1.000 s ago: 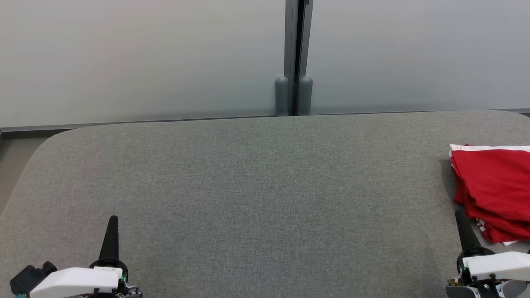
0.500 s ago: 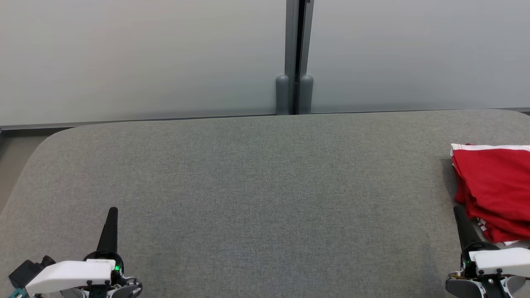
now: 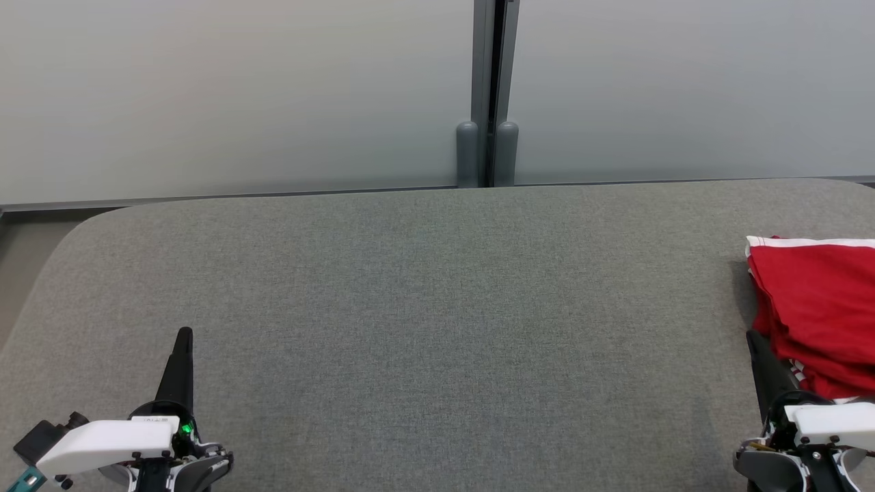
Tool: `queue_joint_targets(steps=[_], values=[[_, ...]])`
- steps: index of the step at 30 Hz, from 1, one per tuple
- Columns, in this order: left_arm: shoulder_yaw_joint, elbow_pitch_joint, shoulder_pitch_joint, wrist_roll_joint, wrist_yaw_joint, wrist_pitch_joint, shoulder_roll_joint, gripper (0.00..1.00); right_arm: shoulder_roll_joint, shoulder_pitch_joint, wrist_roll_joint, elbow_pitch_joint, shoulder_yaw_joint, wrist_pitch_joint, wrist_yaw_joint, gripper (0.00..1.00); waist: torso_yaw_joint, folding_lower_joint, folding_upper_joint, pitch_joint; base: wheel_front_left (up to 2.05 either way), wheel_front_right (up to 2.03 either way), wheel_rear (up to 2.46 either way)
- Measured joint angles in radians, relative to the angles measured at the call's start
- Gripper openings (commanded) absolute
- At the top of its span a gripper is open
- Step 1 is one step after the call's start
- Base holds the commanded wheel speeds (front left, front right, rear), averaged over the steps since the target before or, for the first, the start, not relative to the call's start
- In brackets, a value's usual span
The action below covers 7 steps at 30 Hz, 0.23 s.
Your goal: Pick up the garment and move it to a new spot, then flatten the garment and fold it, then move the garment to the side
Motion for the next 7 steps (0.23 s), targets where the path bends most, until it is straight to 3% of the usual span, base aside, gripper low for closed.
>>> queue_joint_targets(steps=[7], values=[[0.002, 0.001, -0.008, -0.038, -0.003, 0.012, 0.001, 0.00, 0.000, -0.009, 0.050, -0.001, -0.001, 0.010, 0.000, 0.00, 0.001, 0.0000, 0.0000, 0.002, 0.00, 0.00, 0.00]])
